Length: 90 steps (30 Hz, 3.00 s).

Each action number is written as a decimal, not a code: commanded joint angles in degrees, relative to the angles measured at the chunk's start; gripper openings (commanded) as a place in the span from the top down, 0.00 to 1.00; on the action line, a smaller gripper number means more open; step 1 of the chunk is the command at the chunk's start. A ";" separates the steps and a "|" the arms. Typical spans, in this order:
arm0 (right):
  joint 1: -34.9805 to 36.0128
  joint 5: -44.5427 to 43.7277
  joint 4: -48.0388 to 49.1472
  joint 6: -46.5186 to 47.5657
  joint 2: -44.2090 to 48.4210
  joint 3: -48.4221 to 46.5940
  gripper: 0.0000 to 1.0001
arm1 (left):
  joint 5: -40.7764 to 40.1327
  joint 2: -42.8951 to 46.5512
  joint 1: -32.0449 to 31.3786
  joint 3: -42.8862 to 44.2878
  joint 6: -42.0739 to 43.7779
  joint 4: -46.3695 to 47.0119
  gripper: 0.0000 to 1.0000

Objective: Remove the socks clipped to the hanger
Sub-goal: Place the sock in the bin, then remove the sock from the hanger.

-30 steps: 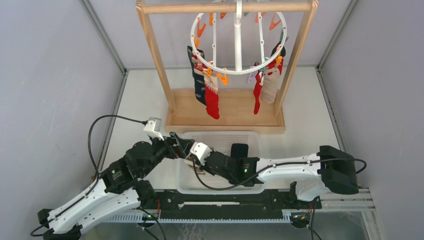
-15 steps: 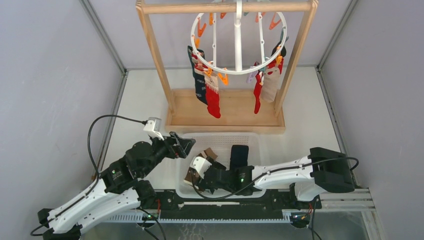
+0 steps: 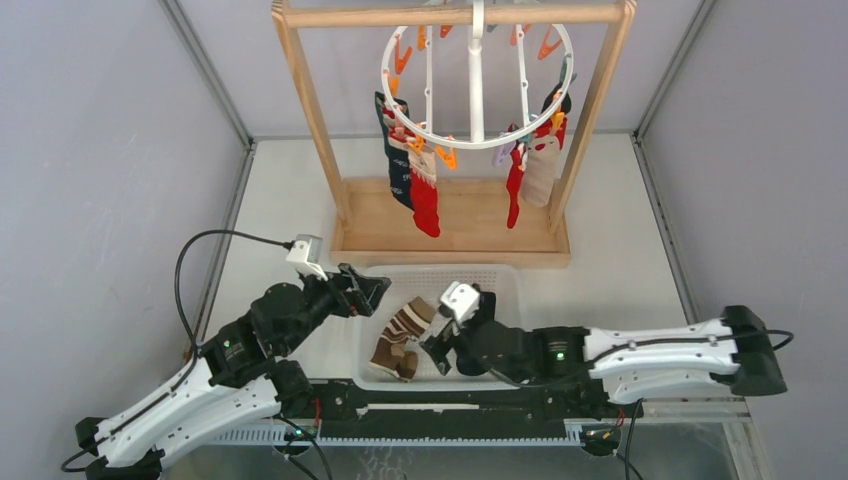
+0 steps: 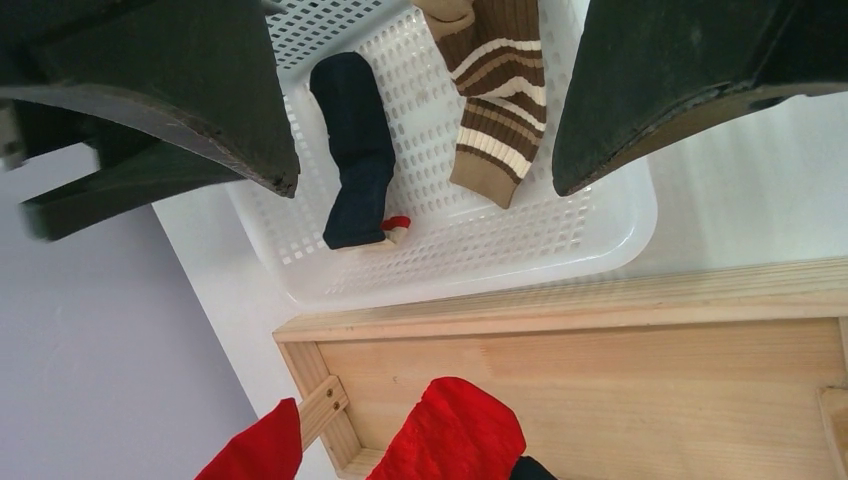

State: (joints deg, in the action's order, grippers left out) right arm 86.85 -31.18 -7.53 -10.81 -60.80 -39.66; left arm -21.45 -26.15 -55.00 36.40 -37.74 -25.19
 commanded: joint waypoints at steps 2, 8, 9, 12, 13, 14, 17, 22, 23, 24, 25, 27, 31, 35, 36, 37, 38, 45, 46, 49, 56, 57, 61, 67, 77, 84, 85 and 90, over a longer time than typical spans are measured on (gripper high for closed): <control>-0.12 -8.31 -2.45 -4.51 12.78 2.71 0.00 | -1.21 1.06 -0.28 -1.20 -0.72 0.62 0.00; -8.42 -8.39 -5.17 -6.64 26.38 6.96 0.00 | -1.15 1.16 -0.28 -1.31 -0.67 0.37 0.00; -11.52 -6.43 -5.60 -7.08 28.10 7.42 0.00 | -1.07 1.11 -0.28 -1.25 -0.54 0.39 0.00; -21.42 1.34 -6.16 -8.00 32.22 8.71 0.00 | -1.41 0.95 -0.28 -1.31 -0.17 0.19 0.00; -24.53 4.09 -6.05 -8.04 33.02 9.06 0.00 | -1.60 0.94 -0.28 -1.47 -0.19 0.30 0.00; -27.63 6.93 -6.01 -8.26 33.58 9.27 0.00 | -1.71 0.97 -0.29 -1.77 -0.27 0.51 0.00; -35.37 14.77 -5.93 -8.89 33.31 9.47 0.00 | -1.74 1.42 -0.28 -3.27 -0.87 1.90 0.00; -43.85 23.69 -2.99 -9.40 30.56 10.75 0.01 | -2.95 1.47 -0.28 -4.21 -0.46 2.32 0.00; -45.15 25.38 -2.34 -9.43 29.75 10.81 0.01 | -3.41 1.34 -0.30 -4.28 -0.29 2.36 0.00; -46.30 26.74 -1.53 -9.44 28.96 10.83 0.02 | -3.70 0.92 -0.28 -4.44 0.08 2.91 0.00; -47.21 27.93 -0.75 -9.34 28.17 10.83 0.02 | -3.84 0.59 -0.28 -4.63 0.56 3.65 0.00; -49.01 30.26 0.99 -8.83 26.88 10.75 0.02 | -4.08 -0.92 -0.28 -4.68 1.59 5.24 0.00; -50.59 32.95 3.46 -8.51 24.45 10.61 0.02 | -3.77 -4.65 -0.19 -5.26 2.63 8.93 0.00; -50.81 33.35 4.24 -8.30 22.92 10.49 0.02 | -2.11 -6.68 -0.24 -6.82 2.67 11.62 0.00; -50.80 33.64 4.60 -8.27 22.43 10.48 0.02 | -1.97 -6.79 -0.20 -7.12 2.73 11.80 0.00; -50.81 33.98 5.14 -8.26 22.07 10.48 0.02 | -1.79 -6.66 -0.24 -7.40 2.82 11.97 0.00; -50.81 34.33 5.57 -8.31 21.67 10.48 0.02 | -1.76 -6.56 -0.18 -7.60 2.92 12.00 0.00; -50.81 36.08 8.41 -8.30 17.80 9.03 0.02 | -2.16 -4.13 -0.16 -8.19 3.17 11.29 0.00; -50.81 36.18 9.08 -8.26 16.94 8.73 0.02 | -2.12 -3.78 -0.11 -8.15 3.27 11.11 0.00; -50.73 36.36 11.22 -8.19 14.19 8.07 0.03 | -1.77 -3.10 -0.11 -8.01 3.64 10.62 0.00; -50.34 36.62 20.35 -8.41 6.50 7.22 0.06 | -1.87 -1.71 -0.10 -8.13 3.96 9.72 0.00; -50.22 36.66 21.56 -8.30 5.47 6.81 0.06 | -1.78 -1.69 -0.10 -8.16 3.98 9.81 0.00; -49.74 35.84 25.46 -7.86 1.17 5.24 0.08 | -1.35 -2.26 -0.02 -7.74 4.37 9.55 0.00; -49.67 35.43 29.92 -7.80 -3.92 2.95 0.11 | -1.12 -2.41 -0.02 -7.74 4.43 9.33 0.00; -49.36 38.05 37.44 -10.19 -11.32 0.44 0.26 | -0.71 -2.02 -0.02 -8.88 3.31 9.98 0.00; -48.77 37.25 39.47 -10.64 -15.86 -2.15 0.32 | -0.26 -1.73 -0.02 -8.88 2.85 10.12 0.00; -48.79 37.24 39.76 -10.73 -16.37 -2.46 0.32 | -0.18 -1.68 -0.02 -8.89 2.75 10.14 0.00; -48.81 36.81 41.02 -11.23 -19.12 -3.80 0.32 | 0.08 -1.49 -0.02 -9.24 2.25 10.25 0.00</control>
State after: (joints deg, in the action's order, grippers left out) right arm 37.65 6.09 29.06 -20.71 -78.30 -40.51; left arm -22.13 -28.36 -55.00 28.82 -34.68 -17.08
